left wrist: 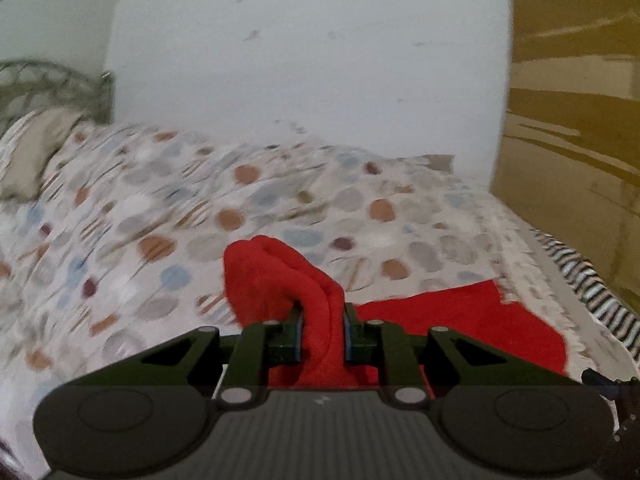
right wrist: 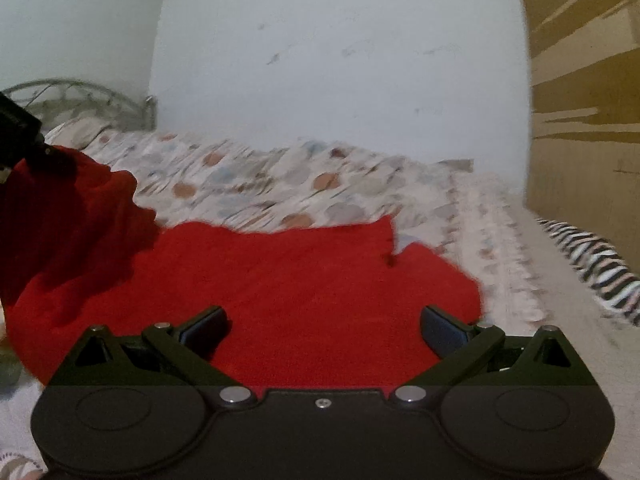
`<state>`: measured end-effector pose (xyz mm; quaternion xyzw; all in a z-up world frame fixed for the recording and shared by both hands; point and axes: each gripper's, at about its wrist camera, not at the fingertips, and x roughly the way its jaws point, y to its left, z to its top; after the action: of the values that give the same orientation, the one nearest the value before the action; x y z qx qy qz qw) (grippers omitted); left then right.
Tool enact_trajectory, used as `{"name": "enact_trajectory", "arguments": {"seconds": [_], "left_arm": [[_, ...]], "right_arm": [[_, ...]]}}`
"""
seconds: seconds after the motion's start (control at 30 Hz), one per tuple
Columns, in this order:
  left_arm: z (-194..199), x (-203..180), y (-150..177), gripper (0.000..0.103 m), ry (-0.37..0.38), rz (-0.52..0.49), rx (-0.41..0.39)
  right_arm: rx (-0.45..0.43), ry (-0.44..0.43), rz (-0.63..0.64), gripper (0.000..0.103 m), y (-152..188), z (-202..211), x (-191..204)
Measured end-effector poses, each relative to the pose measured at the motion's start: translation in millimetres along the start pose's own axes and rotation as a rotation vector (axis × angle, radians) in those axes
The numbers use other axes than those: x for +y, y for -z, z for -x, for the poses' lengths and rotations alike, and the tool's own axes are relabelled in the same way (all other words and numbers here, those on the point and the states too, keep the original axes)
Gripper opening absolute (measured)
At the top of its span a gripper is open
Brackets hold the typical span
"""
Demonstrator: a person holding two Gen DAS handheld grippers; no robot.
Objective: Fold small clothes
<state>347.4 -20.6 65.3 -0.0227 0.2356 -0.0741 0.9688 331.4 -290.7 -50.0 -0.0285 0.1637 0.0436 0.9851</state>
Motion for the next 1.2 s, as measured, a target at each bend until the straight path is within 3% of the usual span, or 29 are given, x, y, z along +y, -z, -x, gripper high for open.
{"name": "enact_trajectory", "arguments": {"seconds": [0.2,0.33,0.43,0.53,0.6,0.67,0.73,0.77,0.87,1.0,1.07,1.2], "left_arm": [[-16.0,-64.5,-6.6,0.018,0.097,-0.119,0.023],[-34.0,-102.0,6.7,0.018,0.171,-0.190,0.087],[-48.8,-114.9,24.5,0.019,0.240,-0.210,0.173],[-52.0,-113.1,40.8,0.023,0.279,-0.214,0.186],[-44.2,-108.3,43.6,0.033,0.303,-0.216,0.165],[-31.8,-100.9,42.4,0.069,0.340,-0.210,0.125],[-17.3,-93.3,39.6,0.093,0.385,-0.202,0.075],[-7.0,-89.7,39.7,0.097,0.397,-0.197,0.038],[19.4,-78.2,39.8,0.102,0.406,-0.192,-0.053],[52.8,-50.1,51.8,0.103,0.362,-0.144,-0.152],[56.6,-36.9,61.6,0.103,0.327,-0.128,-0.133],[37.1,-13.9,77.1,0.103,0.273,-0.081,-0.015]], "right_arm": [[-0.019,0.106,0.027,0.103,2.0,23.9,-20.6],[-0.010,0.146,0.022,0.103,8.5,35.2,-37.8],[0.003,0.164,0.022,0.103,15.6,39.7,-45.5],[0.022,0.158,0.006,0.103,22.0,40.3,-49.8],[0.026,0.151,-0.006,0.103,25.3,42.7,-50.1],[0.025,0.149,-0.011,0.103,27.3,45.3,-49.6],[0.032,0.145,-0.022,0.103,26.7,43.9,-50.2],[0.036,0.143,-0.029,0.103,25.7,41.8,-51.4],[0.046,0.137,-0.048,0.103,24.4,40.9,-53.0],[0.057,0.128,-0.053,0.103,21.1,42.9,-54.1],[0.032,0.101,-0.062,0.103,15.1,47.7,-55.5],[0.004,-0.026,-0.113,0.103,-11.4,44.6,-59.3]]}}
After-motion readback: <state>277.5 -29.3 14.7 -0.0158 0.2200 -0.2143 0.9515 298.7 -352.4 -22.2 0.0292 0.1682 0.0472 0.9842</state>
